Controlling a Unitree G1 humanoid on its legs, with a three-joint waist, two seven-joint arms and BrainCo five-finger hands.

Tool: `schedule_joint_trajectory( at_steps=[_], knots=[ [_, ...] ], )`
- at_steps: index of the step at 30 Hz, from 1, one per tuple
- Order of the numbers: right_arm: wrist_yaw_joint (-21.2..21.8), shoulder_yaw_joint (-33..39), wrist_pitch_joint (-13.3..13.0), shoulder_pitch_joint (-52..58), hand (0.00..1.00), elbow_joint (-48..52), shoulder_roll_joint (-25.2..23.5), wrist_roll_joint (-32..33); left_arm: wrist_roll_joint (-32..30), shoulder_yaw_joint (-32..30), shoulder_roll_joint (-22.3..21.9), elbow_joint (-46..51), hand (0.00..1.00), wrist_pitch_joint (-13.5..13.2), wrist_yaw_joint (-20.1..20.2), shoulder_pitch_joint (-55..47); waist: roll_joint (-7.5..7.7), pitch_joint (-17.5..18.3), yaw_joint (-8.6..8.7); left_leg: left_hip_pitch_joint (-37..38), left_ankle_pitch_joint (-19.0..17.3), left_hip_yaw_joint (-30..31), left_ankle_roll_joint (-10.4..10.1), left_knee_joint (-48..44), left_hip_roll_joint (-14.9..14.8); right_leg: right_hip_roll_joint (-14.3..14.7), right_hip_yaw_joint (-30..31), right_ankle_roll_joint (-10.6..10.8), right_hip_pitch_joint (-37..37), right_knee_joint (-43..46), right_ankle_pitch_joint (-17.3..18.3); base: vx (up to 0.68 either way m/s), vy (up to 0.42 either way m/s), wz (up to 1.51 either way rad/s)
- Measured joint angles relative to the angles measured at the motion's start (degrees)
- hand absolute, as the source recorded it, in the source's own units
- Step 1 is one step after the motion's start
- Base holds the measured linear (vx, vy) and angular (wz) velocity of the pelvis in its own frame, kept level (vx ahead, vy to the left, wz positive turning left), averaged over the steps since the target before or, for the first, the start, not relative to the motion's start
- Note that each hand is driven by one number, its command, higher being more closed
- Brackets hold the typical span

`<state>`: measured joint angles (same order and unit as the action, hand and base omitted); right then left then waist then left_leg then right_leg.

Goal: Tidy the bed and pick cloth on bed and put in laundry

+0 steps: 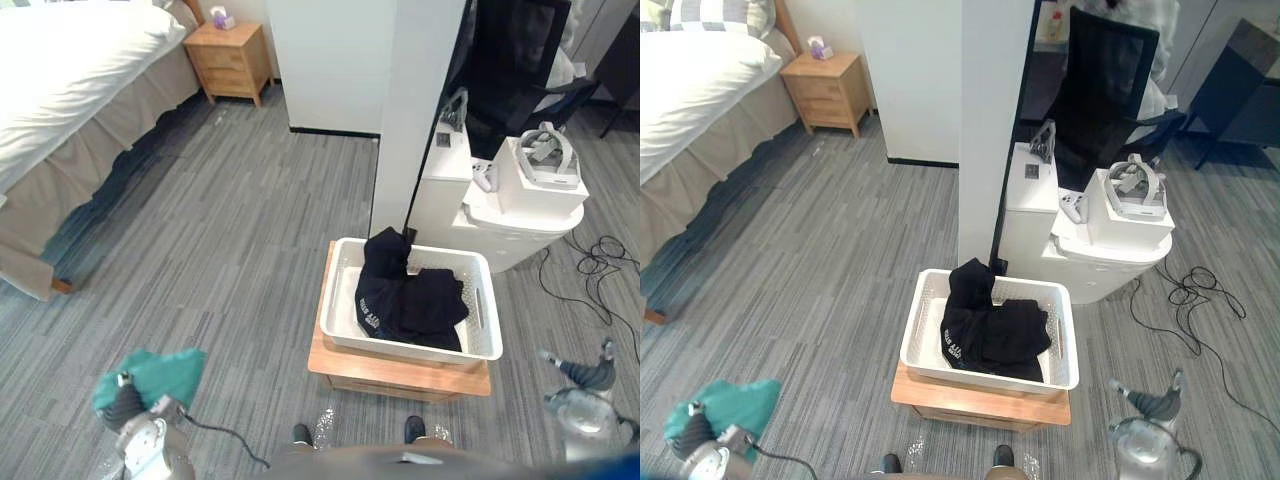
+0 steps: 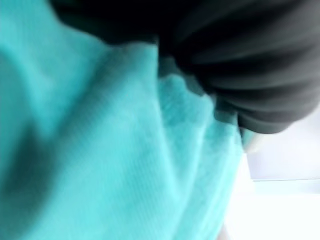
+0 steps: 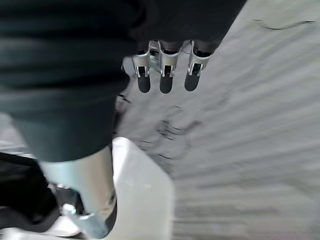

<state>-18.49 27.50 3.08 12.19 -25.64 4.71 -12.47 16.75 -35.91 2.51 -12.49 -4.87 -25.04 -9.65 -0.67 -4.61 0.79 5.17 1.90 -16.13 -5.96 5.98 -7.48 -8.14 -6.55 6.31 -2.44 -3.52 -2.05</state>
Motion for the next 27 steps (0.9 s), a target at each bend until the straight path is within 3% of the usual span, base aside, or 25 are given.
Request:
schedule_joint_trajectory(
  at_steps=[3, 7, 12, 19, 27],
  knots=[
    [1.29, -3.98, 0.47, 0.60, 0.00, -6.12, -0.21, 0.04, -2.87, 4.53, 1.75, 3.36, 1.00, -0.77, -0.64, 2.21, -0.03, 0.95, -0.08, -0.01, -0.05, -0.06, 0.01, 0.00, 0.00, 0.00, 0.07, 0.00, -0.02, -0.06, -0.01, 0.00, 0.000, 0.00],
    [3.00, -7.78, 0.48, 0.51, 0.00, -12.81, -0.59, 0.03, -11.38, 14.04, 2.52, 7.63, 1.00, -0.43, -0.29, 4.04, 0.04, 1.35, 0.03, 0.64, -0.06, -0.39, 0.11, -0.02, -0.04, 0.08, 0.28, -0.03, -0.40, -0.07, -0.03, 0.01, 0.002, -0.04],
    [4.67, -10.16, 0.46, 0.06, 0.00, -19.34, -2.41, 0.03, -16.44, 21.80, 2.49, 10.53, 1.00, -0.31, 0.44, 4.20, 0.14, 1.43, 1.38, 1.85, -0.34, -1.41, 0.12, -0.03, -0.12, 0.19, 1.38, -0.05, -1.12, -0.48, -0.02, 0.02, 0.004, -0.09],
    [5.81, -10.14, 0.50, 1.64, 0.00, -24.13, -2.63, 0.12, -20.72, 26.28, 2.19, 15.95, 1.00, -0.30, 2.72, 4.74, 0.16, 1.42, 1.96, 2.48, -0.65, -2.80, -0.11, -0.05, -0.46, 0.53, 3.20, -0.06, -0.94, -0.48, -0.08, 0.00, 0.003, -0.10],
    [7.08, -10.62, 0.50, 2.32, 0.00, -26.21, -2.67, 0.36, -20.80, 28.70, 0.78, 16.07, 1.00, -0.31, 4.75, 5.44, -0.12, 1.42, 2.80, 3.81, -1.57, -5.17, -0.92, -0.04, -1.05, 1.15, 4.77, -0.16, -0.92, -0.48, -0.25, -0.03, -0.010, -0.15]
  ],
)
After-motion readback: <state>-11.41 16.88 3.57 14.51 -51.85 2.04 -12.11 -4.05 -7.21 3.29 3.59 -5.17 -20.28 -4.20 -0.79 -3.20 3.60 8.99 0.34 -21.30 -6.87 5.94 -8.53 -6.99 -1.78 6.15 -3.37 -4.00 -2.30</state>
